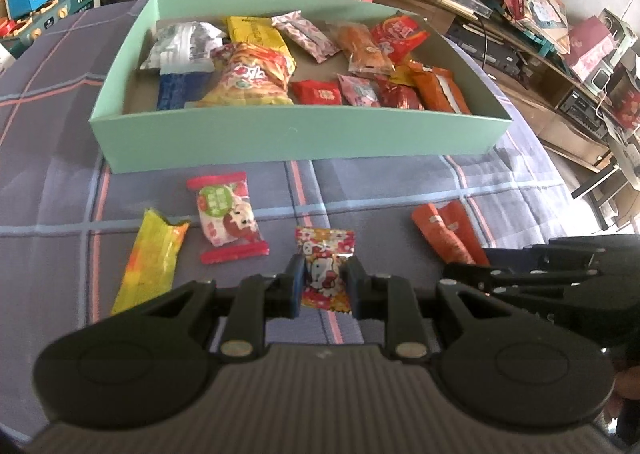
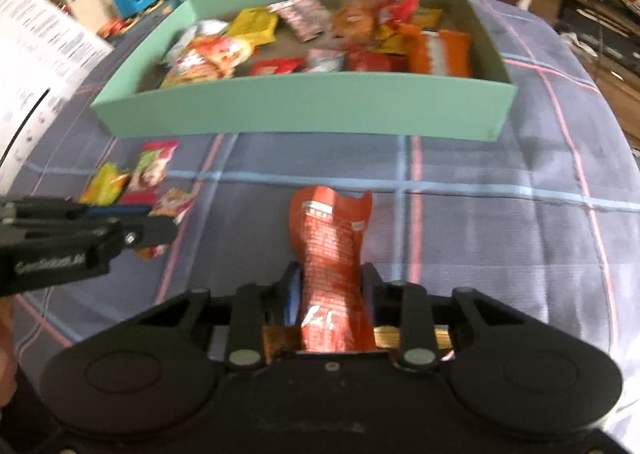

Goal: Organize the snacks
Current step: 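Carry the Hello Kitty candy and orange packet into the green box and release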

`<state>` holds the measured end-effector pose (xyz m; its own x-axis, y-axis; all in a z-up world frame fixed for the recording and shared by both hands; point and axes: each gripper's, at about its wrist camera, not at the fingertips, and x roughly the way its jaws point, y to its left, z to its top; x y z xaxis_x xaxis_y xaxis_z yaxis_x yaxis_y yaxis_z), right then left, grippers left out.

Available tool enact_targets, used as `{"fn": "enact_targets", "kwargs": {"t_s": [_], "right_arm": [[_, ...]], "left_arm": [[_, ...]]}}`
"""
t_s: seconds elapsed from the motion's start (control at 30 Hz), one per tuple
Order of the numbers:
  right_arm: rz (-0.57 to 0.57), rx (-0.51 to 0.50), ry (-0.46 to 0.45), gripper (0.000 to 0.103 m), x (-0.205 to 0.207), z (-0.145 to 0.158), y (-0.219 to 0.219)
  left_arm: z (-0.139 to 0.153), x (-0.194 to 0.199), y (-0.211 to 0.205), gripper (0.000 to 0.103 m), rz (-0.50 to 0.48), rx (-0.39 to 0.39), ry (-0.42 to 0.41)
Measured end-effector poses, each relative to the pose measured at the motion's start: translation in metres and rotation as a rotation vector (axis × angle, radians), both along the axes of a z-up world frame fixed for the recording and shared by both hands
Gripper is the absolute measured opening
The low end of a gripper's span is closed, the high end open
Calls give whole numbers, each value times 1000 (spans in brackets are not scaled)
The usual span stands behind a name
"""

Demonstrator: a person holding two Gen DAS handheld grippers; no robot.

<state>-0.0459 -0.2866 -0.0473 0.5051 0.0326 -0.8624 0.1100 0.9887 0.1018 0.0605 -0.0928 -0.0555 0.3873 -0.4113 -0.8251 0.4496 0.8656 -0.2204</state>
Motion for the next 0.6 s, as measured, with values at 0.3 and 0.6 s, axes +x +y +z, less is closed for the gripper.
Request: {"fn": "enact_targets", "kwargs": {"t_s": [0.3, 0.6], "right_arm": [[4, 103, -129, 30, -8, 58, -12], [-35, 143, -231, 30, 65, 101, -36]], "left_arm": [[36, 8, -2, 22, -14, -44, -62], [76, 76, -30, 22, 9, -32, -139]]}}
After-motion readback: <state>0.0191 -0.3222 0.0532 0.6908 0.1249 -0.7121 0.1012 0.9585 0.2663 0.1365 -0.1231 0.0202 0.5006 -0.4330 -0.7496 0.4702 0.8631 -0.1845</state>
